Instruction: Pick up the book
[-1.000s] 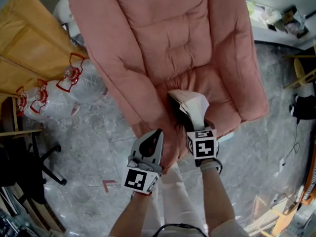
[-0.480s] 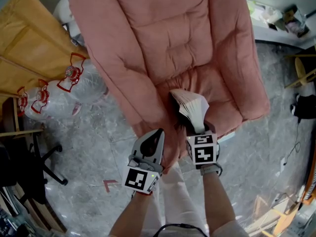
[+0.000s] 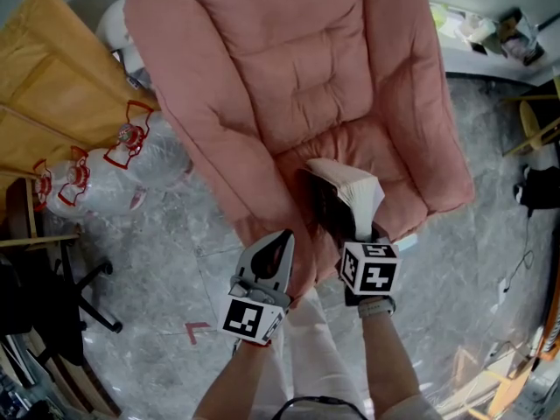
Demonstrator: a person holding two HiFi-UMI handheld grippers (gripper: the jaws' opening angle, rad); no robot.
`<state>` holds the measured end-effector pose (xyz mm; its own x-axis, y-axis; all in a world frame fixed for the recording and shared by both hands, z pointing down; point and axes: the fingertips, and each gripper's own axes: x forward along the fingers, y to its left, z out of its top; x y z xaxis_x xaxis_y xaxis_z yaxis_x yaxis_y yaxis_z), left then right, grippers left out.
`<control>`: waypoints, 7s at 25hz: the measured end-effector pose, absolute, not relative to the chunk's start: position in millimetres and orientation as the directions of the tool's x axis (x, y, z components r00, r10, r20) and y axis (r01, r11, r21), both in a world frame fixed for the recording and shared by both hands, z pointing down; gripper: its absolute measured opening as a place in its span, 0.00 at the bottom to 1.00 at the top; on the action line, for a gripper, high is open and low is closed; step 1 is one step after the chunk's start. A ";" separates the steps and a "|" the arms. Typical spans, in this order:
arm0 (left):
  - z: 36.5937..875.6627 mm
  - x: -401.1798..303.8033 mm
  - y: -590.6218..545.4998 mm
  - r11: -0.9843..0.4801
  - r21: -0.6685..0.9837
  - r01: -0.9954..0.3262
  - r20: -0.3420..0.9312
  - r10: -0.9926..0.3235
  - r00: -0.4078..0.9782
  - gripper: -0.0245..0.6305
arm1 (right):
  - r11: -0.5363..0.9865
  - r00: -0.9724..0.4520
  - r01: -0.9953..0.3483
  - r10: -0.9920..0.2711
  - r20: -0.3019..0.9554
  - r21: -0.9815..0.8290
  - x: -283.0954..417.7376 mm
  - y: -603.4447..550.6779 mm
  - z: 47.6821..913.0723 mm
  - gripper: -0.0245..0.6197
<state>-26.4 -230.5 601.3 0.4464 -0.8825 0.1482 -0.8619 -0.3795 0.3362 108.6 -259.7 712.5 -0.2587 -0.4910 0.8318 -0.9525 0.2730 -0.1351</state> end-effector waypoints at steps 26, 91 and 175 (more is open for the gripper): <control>562.5 -20.1 -233.8 -0.436 0.295 -0.850 0.109 -0.869 0.483 0.06 | 0.122 -0.328 -0.937 -0.632 0.702 -0.328 112.0 -255.0 646.9 0.31; 389.1 -75.8 -195.0 -0.492 0.159 -0.856 -0.079 -0.871 0.486 0.06 | 0.145 -0.669 -0.068 -0.741 -0.062 -0.987 71.5 -203.7 450.3 0.31; 302.7 -4.2 -209.8 -0.628 0.117 -0.769 -0.178 -0.775 0.606 0.06 | 0.155 -0.528 0.112 -0.827 -0.190 -0.982 131.1 -213.9 358.8 0.31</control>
